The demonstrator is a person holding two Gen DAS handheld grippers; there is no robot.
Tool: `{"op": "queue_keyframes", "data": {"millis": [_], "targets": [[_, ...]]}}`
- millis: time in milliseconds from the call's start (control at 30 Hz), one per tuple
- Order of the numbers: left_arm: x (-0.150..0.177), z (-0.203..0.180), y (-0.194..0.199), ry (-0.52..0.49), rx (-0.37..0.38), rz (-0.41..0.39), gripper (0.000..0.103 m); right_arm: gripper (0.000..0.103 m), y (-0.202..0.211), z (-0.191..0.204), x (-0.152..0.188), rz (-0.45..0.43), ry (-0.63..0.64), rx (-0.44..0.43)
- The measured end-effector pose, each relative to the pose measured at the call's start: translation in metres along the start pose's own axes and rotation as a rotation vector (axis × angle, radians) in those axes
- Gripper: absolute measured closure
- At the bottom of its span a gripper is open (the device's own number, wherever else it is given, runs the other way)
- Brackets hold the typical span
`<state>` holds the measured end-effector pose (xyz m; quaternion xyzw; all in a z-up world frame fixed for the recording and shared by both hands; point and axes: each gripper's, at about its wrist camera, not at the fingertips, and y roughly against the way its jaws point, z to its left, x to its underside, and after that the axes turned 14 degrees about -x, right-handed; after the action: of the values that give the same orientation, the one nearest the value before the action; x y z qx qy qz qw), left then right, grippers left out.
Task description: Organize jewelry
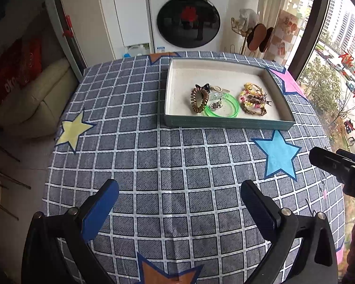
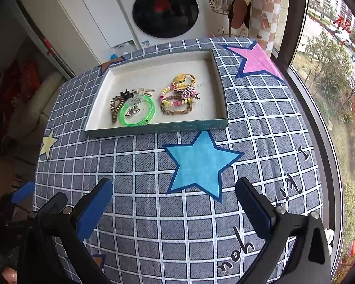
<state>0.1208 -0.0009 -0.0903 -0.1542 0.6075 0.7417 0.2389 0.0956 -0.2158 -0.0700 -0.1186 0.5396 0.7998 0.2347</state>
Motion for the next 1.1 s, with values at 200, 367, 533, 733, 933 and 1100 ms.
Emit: {"op": "queue_keyframes", "data": {"millis": [200, 367, 533, 733, 933, 1100], "targets": [[0.013, 0.002, 0.018, -0.008, -0.021, -0.043, 0.0, 0.0, 0.017, 0.006, 0.021, -0.062, 0.024, 0.035], [0.023, 0.007, 0.027, 0.008, -0.029, -0.059, 0.0, 0.0, 0.032, 0.009, 0.035, -0.122, 0.037, 0.057], [0.03, 0.008, 0.031, 0.007, -0.022, -0.047, 0.0, 0.0, 0.045, 0.015, 0.047, -0.166, 0.084, 0.105], [0.036, 0.008, 0.04, 0.002, -0.023, -0.058, 0.0, 0.0, 0.06, 0.022, 0.054, -0.231, 0.14, 0.132], [0.035, 0.009, 0.043, 0.01, -0.026, -0.066, 0.0, 0.0, 0.064, 0.026, 0.056, -0.258, 0.169, 0.138], [0.034, 0.011, 0.046, 0.023, -0.034, -0.077, 0.0, 0.0, 0.065, 0.026, 0.057, -0.256, 0.17, 0.137]]}}
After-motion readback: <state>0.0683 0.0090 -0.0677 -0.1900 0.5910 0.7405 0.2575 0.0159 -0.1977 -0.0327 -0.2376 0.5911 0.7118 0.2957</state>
